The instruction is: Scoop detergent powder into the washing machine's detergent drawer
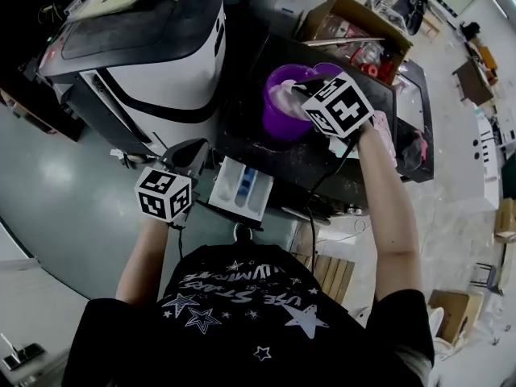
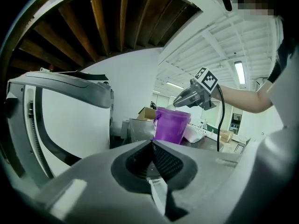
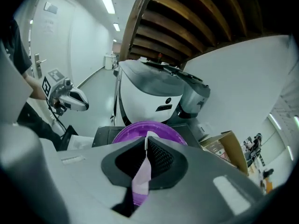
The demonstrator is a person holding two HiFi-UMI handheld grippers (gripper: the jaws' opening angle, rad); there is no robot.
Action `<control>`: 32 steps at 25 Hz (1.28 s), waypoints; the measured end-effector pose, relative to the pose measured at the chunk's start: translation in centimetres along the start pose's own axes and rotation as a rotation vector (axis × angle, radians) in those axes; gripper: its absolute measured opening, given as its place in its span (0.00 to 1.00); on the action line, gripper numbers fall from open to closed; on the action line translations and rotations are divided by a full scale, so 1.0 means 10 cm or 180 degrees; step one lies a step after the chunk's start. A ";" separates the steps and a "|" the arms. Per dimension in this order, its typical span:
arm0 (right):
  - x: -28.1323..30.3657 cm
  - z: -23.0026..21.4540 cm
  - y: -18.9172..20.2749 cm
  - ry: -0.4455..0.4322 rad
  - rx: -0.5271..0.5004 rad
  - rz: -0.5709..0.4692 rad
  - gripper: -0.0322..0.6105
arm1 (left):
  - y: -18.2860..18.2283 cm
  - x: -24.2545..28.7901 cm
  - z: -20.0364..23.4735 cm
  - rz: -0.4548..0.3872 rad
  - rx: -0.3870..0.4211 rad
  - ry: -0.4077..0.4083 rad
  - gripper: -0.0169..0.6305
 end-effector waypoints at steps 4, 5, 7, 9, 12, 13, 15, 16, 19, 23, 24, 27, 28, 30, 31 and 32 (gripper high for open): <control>0.24 -0.04 -0.01 -0.0043 -0.0325 0.0307 0.11 | 0.04 -0.01 0.00 -0.0002 -0.0033 -0.0089 0.03; 0.29 -0.05 -0.01 -0.0076 -0.0358 0.0369 0.11 | 0.05 -0.01 -0.01 0.0001 -0.0041 -0.0109 0.03; 0.38 -0.08 0.01 -0.0142 -0.0386 0.0476 0.11 | 0.08 -0.02 -0.02 0.0009 -0.0063 -0.0142 0.03; 0.45 -0.11 0.04 -0.0191 -0.0425 0.0554 0.11 | 0.09 -0.04 -0.01 0.0010 -0.0082 -0.0174 0.03; 0.56 -0.12 0.06 -0.0274 -0.0485 0.0634 0.11 | 0.10 -0.05 0.02 0.0003 -0.0102 -0.0235 0.03; 0.60 -0.12 0.07 -0.0319 -0.0497 0.0667 0.11 | 0.10 -0.05 0.02 -0.0002 -0.0110 -0.0252 0.03; 0.64 -0.10 0.08 -0.0455 -0.0492 0.0732 0.11 | 0.12 -0.05 0.02 -0.0006 -0.0125 -0.0270 0.03; 0.65 -0.09 0.09 -0.0539 -0.0469 0.0760 0.11 | 0.13 -0.05 0.02 -0.0005 -0.0131 -0.0273 0.03; 0.66 -0.07 0.08 -0.0777 -0.0380 0.0825 0.11 | 0.15 -0.04 0.02 0.0003 -0.0148 -0.0277 0.03; 0.69 -0.07 0.08 -0.0932 -0.0281 0.0850 0.11 | 0.17 -0.03 0.07 -0.0004 -0.0162 -0.0304 0.03; 0.69 -0.07 0.08 -0.0964 -0.0263 0.0852 0.11 | 0.17 -0.02 0.08 -0.0009 -0.0163 -0.0308 0.03; 0.69 -0.05 0.08 -0.1092 -0.0194 0.0870 0.11 | 0.15 -0.02 0.10 -0.0010 -0.0151 -0.0301 0.03; 0.69 -0.05 0.08 -0.1143 -0.0157 0.0880 0.11 | 0.15 -0.02 0.10 -0.0009 -0.0150 -0.0299 0.03; 0.69 -0.04 0.08 -0.1246 -0.0071 0.0903 0.11 | 0.14 -0.01 0.11 -0.0008 -0.0154 -0.0293 0.03; 0.69 -0.04 0.08 -0.1295 -0.0028 0.0917 0.11 | 0.14 -0.01 0.11 -0.0008 -0.0155 -0.0289 0.03; 0.69 -0.04 0.08 -0.1342 0.0014 0.0932 0.11 | 0.14 -0.01 0.11 -0.0007 -0.0153 -0.0284 0.03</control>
Point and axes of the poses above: the fingertips, and each gripper's own axes: x forward along the fingers, z to its left, y out of its underside, the point moved 4 cm from there along -x, backward along the fingers
